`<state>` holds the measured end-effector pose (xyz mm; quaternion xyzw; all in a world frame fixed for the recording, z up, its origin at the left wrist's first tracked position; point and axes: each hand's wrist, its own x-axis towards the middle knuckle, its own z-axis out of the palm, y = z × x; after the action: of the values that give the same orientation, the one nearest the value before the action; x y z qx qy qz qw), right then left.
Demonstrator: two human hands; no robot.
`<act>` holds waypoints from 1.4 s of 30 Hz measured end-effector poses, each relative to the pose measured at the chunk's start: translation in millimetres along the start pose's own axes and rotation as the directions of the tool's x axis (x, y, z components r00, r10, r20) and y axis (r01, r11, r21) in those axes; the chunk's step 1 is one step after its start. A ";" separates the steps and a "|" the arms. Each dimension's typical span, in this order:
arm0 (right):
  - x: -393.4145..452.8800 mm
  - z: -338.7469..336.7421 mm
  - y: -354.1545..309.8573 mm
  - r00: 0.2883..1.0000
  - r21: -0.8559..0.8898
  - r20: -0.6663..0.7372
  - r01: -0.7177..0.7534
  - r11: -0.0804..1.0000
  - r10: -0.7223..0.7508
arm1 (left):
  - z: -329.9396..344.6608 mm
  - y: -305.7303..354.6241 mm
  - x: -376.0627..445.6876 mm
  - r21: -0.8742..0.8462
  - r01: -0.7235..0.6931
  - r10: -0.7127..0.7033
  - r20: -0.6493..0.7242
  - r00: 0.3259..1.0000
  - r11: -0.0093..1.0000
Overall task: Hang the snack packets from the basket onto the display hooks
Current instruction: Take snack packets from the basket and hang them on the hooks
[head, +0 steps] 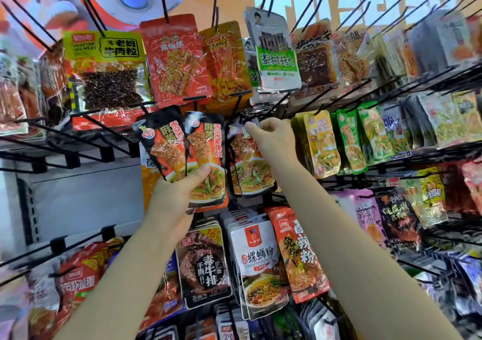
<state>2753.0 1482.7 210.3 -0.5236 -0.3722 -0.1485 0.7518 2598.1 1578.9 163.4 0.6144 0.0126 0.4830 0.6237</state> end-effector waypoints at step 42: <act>-14.2 2.1 -2.4 0.989 -0.031 0.146 0.004 1.000 0.001 | -3.6 -2.2 6.2 0.203 -0.081 0.085 -0.011 0.996 0.976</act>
<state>2741.1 1481.3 202.2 -0.5446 -0.4244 -0.1161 0.7141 2600.5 1585.9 164.4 0.6698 0.0424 0.5109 0.5372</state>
